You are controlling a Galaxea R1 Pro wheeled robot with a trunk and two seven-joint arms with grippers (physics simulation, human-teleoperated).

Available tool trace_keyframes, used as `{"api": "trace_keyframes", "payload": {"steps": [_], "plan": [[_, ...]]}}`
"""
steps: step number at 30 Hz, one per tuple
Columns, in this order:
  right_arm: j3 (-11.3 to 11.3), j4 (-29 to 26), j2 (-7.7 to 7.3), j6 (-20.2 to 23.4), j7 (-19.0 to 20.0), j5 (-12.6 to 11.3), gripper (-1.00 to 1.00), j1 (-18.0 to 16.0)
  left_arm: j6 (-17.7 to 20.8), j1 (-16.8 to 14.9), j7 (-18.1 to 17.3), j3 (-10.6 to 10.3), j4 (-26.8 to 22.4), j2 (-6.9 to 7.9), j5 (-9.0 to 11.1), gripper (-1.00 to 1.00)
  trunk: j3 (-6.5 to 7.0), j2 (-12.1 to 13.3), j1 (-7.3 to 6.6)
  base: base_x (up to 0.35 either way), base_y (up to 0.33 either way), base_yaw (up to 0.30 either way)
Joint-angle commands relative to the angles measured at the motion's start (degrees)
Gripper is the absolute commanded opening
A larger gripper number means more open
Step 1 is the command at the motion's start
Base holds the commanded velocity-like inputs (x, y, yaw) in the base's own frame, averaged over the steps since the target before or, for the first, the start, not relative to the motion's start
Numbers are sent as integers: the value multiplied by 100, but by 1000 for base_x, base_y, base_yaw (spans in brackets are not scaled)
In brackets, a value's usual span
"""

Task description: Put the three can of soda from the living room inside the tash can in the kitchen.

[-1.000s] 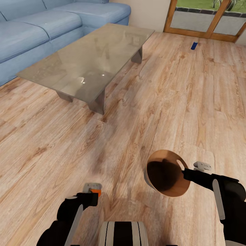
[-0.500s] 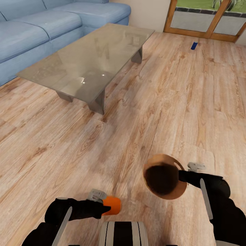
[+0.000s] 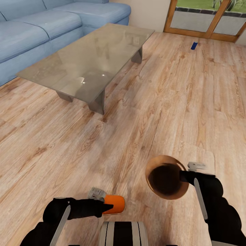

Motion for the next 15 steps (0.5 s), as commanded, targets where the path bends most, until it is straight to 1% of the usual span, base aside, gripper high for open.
{"api": "trace_keyframes", "payload": {"steps": [1, 2, 3, 6, 10, 15], "plan": [[47, -1, -5, 0, 18, -146, -100, -1, 6, -16, -6, 188, -2, 0, 96, -100, 0, 0, -1, 0, 0, 0], [86, -1, -11, 0, 18, -146, -100, -1, 5, -29, -11, 365, -3, 1, 205, -100, 0, 0, -1, 0, 0, 0], [124, -1, -17, 0, 18, -146, -100, -1, 8, -60, -18, 547, -4, 14, 390, -100, 0, 0, -1, 0, 0, 0], [157, -1, -41, 0, 47, -146, -100, -1, 17, -191, -24, 720, -5, 38, 676, -100, 0, 0, -1, 0, 0, 0], [171, -1, -61, 0, 68, -146, -100, -1, 20, -270, -30, 757, -6, 16, 736, -100, 0, 0, -1, 0, 0, 0], [166, -1, -57, 0, 71, -146, -100, -1, 78, -377, -34, 761, -9, -2, 743, -100, 0, 0, -1, 0, 0, 0]]}}
